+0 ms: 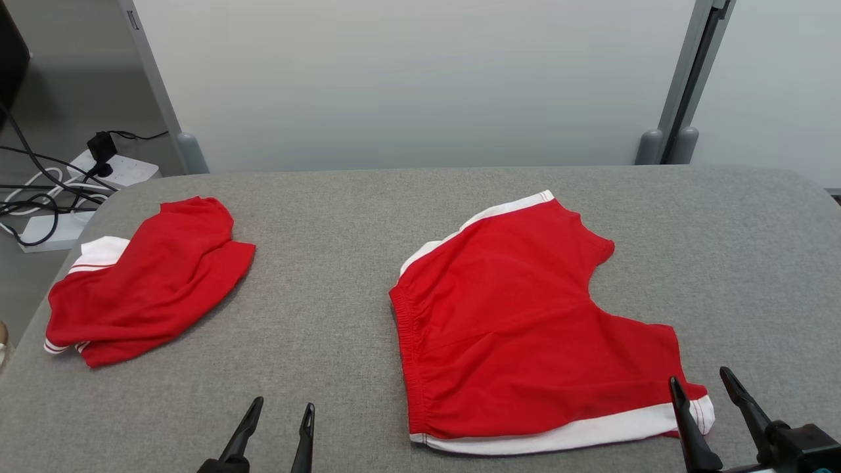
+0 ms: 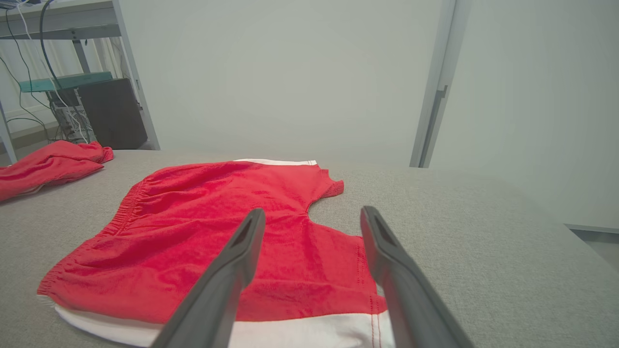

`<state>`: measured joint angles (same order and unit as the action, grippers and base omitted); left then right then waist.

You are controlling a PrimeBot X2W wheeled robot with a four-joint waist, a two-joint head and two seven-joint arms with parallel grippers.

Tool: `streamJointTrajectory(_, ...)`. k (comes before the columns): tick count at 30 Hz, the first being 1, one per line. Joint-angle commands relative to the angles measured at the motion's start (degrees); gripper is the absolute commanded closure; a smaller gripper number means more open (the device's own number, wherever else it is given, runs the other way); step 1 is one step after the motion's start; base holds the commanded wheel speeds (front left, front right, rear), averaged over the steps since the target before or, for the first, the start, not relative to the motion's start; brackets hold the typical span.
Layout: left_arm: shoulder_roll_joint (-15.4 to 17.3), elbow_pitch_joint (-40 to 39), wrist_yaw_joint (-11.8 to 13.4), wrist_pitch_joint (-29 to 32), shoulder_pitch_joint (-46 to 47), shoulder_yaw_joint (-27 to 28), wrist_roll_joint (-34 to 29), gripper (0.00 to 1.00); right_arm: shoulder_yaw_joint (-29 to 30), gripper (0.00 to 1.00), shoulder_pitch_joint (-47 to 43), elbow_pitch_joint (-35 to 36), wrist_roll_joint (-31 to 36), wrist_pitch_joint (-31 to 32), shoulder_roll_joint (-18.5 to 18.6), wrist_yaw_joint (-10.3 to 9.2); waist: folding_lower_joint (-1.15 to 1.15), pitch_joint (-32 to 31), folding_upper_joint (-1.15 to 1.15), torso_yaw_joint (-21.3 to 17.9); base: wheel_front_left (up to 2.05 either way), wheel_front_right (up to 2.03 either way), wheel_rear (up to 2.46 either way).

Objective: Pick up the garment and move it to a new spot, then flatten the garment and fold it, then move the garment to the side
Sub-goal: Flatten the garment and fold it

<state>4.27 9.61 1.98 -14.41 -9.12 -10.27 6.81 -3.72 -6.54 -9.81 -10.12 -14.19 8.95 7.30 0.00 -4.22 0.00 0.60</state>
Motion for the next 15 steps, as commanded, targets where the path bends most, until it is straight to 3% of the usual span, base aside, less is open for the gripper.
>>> streamJointTrajectory(1,-0.4,-1.4,-0.5,-0.6,2.3,2.2,-0.7,0.00,-0.6,0.00,0.8,1.9,0.2,-0.8,0.8,0.19,0.00,-0.1,0.00,0.0,0.00,0.00,0.00)
streamJointTrajectory(15,-1.0,-0.6,-2.2,-0.6,2.5,2.3,-2.0,0.00,-0.3,0.00,1.1,1.8,-0.3,-0.8,0.5,0.19,0.00,0.1,0.00,-0.2,0.00,0.00,0.00)
